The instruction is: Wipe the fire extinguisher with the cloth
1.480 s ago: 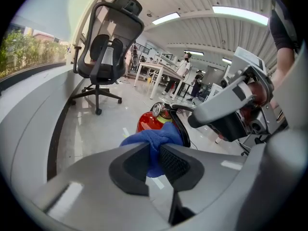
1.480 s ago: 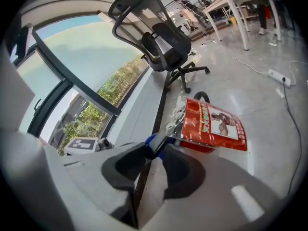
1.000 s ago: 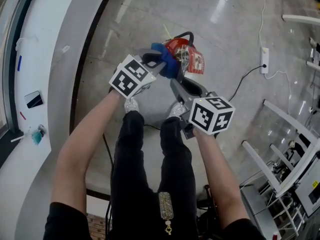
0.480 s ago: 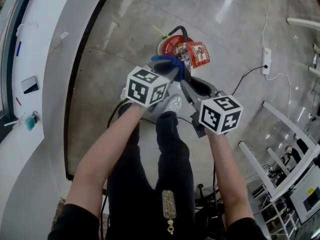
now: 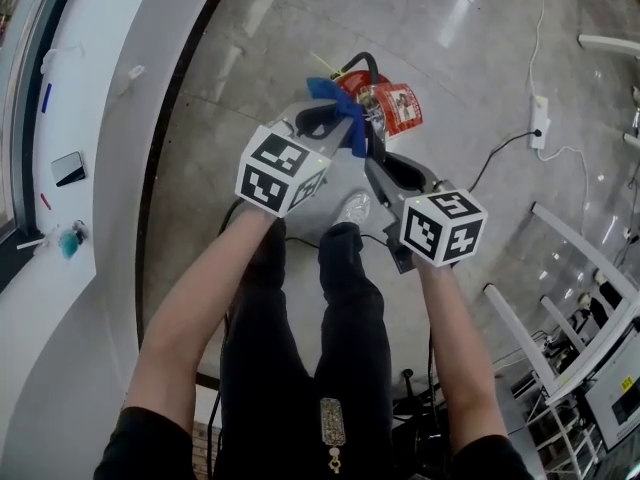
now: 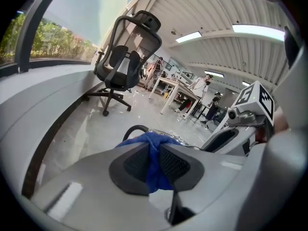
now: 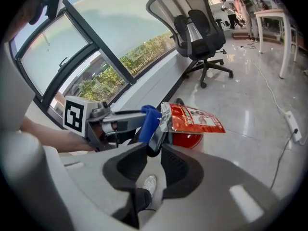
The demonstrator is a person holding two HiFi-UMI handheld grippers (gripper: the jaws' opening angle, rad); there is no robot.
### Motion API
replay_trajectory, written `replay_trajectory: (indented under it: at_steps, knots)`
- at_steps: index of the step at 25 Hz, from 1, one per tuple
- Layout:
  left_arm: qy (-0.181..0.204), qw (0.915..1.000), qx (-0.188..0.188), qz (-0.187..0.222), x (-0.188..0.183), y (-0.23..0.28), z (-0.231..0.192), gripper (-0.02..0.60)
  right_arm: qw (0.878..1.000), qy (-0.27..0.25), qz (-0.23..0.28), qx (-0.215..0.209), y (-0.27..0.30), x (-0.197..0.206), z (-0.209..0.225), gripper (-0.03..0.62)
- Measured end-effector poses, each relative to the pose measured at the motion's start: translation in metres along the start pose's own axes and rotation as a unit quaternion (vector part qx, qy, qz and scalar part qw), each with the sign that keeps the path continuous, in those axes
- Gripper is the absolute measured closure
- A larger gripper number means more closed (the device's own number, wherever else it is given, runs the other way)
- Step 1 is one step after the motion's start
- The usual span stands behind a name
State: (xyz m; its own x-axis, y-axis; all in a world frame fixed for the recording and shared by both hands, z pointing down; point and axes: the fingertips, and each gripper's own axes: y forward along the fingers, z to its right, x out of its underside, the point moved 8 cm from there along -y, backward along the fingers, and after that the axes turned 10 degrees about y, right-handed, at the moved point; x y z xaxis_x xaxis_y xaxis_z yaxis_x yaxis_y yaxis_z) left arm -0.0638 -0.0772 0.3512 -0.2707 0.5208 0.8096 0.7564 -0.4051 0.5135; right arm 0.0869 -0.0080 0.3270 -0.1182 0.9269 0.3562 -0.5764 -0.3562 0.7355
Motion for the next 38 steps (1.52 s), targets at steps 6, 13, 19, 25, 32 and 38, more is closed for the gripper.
replay_trajectory:
  at_steps: [6, 13, 19, 25, 32, 38]
  knots:
    - [-0.008, 0.9998, 0.015, 0.011, -0.01, 0.021, -0.029, 0.529, 1.0, 0.0, 0.005, 0.001, 0.001, 0.0, -0.002, 0.503]
    - [-0.033, 0.9993, 0.005, -0.019, 0.007, 0.031, -0.041, 0.534, 1.0, 0.005, 0.011, -0.001, -0.001, 0.001, -0.001, 0.503]
    - [-0.032, 0.9985, 0.027, -0.036, 0.017, 0.019, -0.022, 0.535, 1.0, 0.006, 0.013, 0.001, -0.002, 0.001, 0.001, 0.503]
    - [-0.01, 0.9994, 0.031, -0.006, -0.012, 0.019, -0.025, 0.534, 1.0, 0.01, 0.017, 0.006, -0.001, 0.001, -0.001, 0.503]
    - [0.038, 0.9969, 0.054, -0.044, -0.023, 0.052, -0.049, 0.534, 1.0, 0.008, 0.015, 0.007, -0.001, 0.001, -0.002, 0.503]
    - [0.071, 0.9926, 0.063, -0.077, -0.016, 0.079, -0.069, 0.534, 1.0, -0.018, 0.01, 0.023, -0.002, 0.002, -0.006, 0.503]
